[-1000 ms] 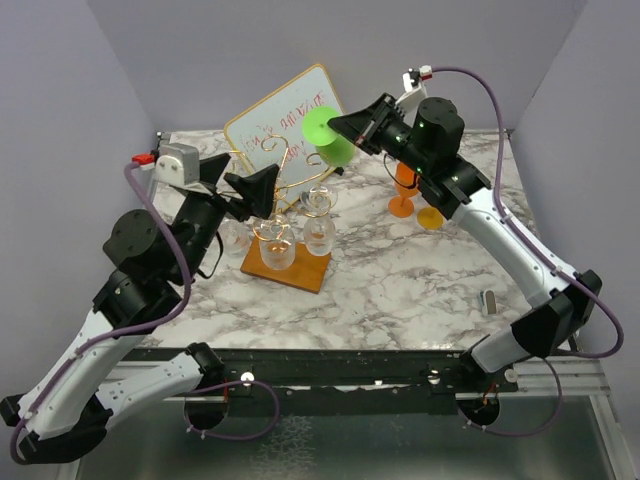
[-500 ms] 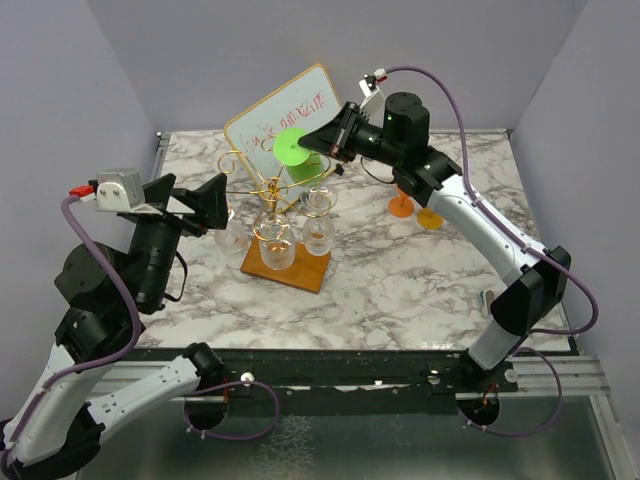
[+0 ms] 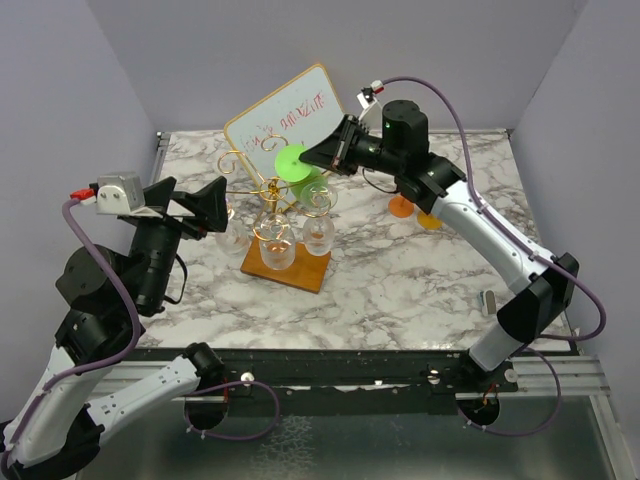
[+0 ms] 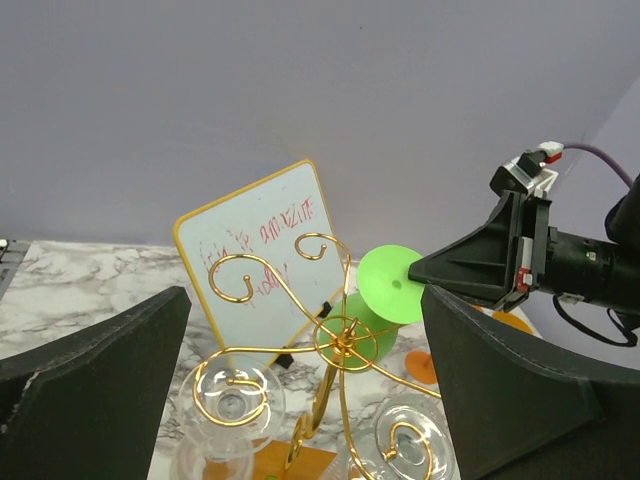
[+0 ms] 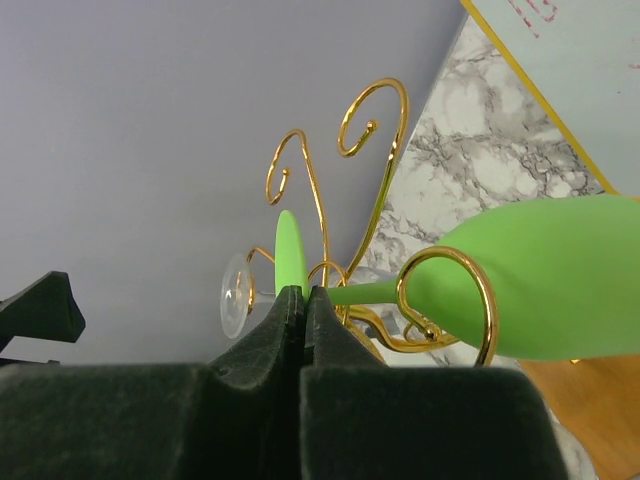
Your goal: Place the wine glass upside down on the wine glass rack
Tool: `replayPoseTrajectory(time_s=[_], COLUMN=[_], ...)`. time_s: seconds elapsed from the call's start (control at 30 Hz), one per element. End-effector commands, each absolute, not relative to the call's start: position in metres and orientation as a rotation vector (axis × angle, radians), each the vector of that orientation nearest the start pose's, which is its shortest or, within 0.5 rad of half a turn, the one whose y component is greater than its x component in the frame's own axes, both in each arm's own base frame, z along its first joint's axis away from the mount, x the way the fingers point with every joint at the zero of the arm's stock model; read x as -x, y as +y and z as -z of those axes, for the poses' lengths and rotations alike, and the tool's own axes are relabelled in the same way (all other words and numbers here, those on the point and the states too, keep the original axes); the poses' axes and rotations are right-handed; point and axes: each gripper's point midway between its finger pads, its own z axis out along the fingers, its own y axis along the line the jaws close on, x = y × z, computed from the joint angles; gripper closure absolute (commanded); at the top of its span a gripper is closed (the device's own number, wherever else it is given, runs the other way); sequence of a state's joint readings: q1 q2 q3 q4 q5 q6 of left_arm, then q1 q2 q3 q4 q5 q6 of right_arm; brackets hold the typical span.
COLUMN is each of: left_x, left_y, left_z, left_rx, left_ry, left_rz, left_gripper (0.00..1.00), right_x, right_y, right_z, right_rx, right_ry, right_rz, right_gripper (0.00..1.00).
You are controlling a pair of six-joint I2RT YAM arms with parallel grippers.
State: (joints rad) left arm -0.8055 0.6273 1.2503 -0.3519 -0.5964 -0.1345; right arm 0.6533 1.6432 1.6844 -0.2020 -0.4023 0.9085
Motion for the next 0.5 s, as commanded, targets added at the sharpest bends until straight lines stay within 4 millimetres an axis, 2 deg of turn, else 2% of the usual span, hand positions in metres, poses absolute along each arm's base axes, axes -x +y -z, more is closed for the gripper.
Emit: replayPoseTrajectory(time_s=[0.0, 0.47], left_x=[-0.203, -0.205], left_y=[-0.076, -0.079], left_z=[-0.472, -0.470], left_rx=[0.073, 0.064], left_ry=[1.377, 1.382], left_rz=[0.405, 0.403], left_gripper=[0.01, 0.01], right_x=[-0.324, -0.328], right_y=[0.364, 0.337], right_z=[-0.401, -0.399], right_rx=[0.036, -0.156], right_ry=[1.944, 1.943], right_rz=[-1.416, -1.317], right_gripper=[0.99, 0.99])
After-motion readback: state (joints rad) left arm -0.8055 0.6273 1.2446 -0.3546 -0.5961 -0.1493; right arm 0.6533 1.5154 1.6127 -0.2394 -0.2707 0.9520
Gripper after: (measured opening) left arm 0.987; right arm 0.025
